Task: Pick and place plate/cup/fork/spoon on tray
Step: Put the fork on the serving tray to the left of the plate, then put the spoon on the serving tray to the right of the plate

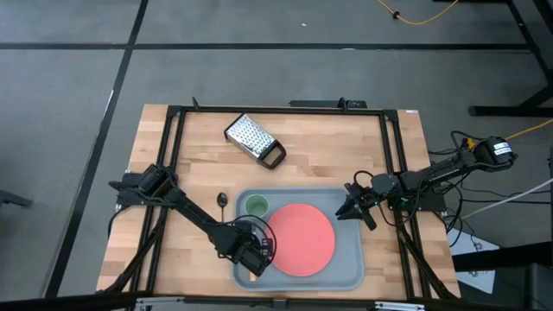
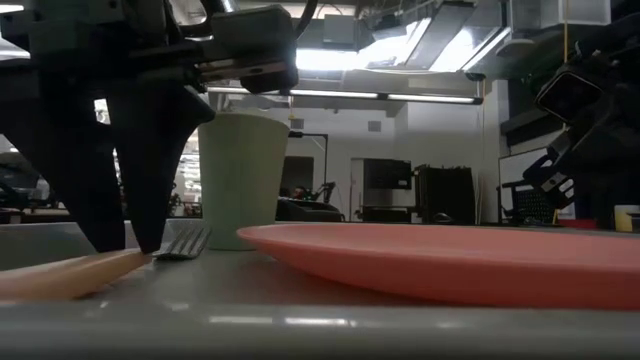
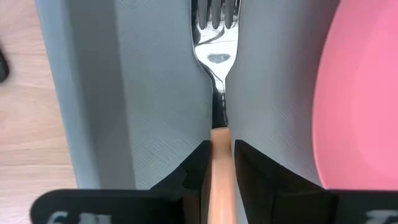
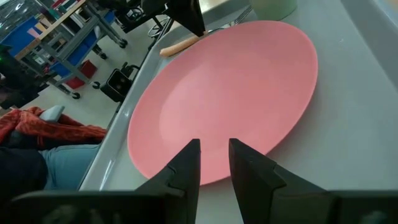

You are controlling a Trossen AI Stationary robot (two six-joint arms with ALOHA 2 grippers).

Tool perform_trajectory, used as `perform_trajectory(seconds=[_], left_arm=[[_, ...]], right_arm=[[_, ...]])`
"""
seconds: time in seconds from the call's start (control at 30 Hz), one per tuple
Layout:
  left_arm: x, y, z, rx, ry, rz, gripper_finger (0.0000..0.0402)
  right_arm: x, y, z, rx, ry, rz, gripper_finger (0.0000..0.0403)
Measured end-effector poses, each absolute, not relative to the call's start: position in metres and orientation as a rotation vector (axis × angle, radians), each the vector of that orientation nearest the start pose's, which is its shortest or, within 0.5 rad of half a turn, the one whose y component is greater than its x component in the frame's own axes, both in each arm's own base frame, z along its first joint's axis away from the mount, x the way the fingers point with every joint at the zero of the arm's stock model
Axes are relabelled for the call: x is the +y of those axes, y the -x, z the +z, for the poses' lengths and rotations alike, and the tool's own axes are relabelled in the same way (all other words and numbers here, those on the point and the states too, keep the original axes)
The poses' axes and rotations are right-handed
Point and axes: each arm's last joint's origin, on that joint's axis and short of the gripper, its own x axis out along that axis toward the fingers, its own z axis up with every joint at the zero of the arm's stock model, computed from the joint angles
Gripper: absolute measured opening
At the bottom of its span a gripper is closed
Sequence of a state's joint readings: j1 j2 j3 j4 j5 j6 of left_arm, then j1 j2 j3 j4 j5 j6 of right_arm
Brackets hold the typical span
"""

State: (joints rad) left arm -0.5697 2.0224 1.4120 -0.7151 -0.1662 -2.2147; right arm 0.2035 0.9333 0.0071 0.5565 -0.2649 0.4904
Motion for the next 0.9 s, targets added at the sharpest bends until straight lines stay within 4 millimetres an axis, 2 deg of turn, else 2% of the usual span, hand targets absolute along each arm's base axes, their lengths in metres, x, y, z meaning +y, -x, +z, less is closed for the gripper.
perform_trajectory(seconds=[0.73,0.9], left_arm=[[-0.209,-0.333,0.16,0.989,1.395,1.019,0.0064],[-0.205,-0.329,0.179,0.954,1.39,0.979,0.0064]], right_arm=[[0.037,-0.143,0.121,0.481,-0.489,0.363,0.0088],[0.037,-0.143,0.121,0.481,-0.49,0.363,0.0088]])
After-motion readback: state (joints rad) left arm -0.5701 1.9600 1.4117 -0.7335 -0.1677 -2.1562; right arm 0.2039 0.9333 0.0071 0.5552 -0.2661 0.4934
